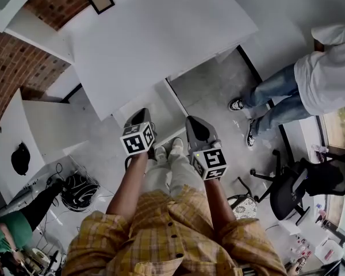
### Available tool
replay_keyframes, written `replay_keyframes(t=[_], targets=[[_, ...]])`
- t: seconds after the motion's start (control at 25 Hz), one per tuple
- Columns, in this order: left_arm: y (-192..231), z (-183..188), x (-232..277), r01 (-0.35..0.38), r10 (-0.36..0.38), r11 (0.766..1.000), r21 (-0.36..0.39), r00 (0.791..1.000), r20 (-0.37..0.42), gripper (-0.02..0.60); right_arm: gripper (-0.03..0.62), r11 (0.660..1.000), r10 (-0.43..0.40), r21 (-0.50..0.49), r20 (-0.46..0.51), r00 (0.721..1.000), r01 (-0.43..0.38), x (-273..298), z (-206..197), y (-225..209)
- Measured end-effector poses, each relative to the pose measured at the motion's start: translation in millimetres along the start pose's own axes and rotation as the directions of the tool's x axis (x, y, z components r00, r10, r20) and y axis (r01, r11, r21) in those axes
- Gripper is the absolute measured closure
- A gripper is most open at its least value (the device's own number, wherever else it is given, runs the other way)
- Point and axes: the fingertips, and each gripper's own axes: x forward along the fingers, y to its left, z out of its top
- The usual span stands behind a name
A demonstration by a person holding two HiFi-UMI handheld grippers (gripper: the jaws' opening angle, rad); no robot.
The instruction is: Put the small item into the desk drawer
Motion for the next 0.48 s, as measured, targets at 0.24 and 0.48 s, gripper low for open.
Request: replay_keyframes(t=[0.24, 0.48], targets=[[-31, 45, -55, 0.038, -0.049, 0.996, 0.079, 0.99, 0.132, 0.578, 0.599, 0.999, 0.001, -0.035, 0.064, 0.998, 0.001, -19, 38, 14], [-59, 82, -104, 0.062, -0.095, 0.988, 0.143, 0.966, 0.241, 0.578, 0.599, 0.999, 0.006, -0.05, 0.109, 0.994, -0.001, -40, 72, 25]])
